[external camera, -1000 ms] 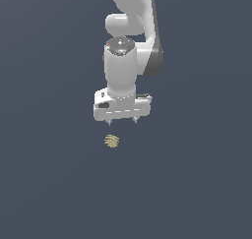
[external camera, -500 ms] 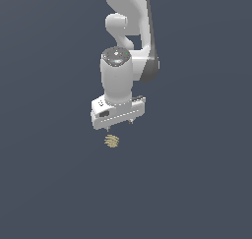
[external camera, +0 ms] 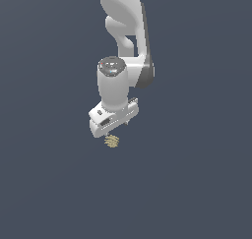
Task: Pick up the object and move it to a goal position.
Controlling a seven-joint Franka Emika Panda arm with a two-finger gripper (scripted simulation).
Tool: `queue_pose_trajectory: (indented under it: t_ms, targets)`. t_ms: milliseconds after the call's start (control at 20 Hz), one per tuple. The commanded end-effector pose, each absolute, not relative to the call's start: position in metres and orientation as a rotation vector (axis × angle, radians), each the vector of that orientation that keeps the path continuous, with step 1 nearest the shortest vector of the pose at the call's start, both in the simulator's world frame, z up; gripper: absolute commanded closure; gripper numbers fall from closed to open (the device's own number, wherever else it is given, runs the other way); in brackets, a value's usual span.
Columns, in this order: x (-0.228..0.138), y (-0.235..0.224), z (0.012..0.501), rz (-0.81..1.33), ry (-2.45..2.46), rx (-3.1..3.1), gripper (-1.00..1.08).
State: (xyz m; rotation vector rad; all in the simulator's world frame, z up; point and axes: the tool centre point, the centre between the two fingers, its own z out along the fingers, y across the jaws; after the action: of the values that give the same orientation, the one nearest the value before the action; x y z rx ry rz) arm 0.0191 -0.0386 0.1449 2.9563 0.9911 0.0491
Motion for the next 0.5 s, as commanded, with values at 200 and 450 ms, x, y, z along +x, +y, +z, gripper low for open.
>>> queue_pose_trajectory:
  t_ms: [200,450]
  targets:
    - [0.020,-0.047,0.130,0.030,1.236,2.866,-0.92]
    - [0.021,-0.053,0.119,0.018,1.418,2.785,-0.92]
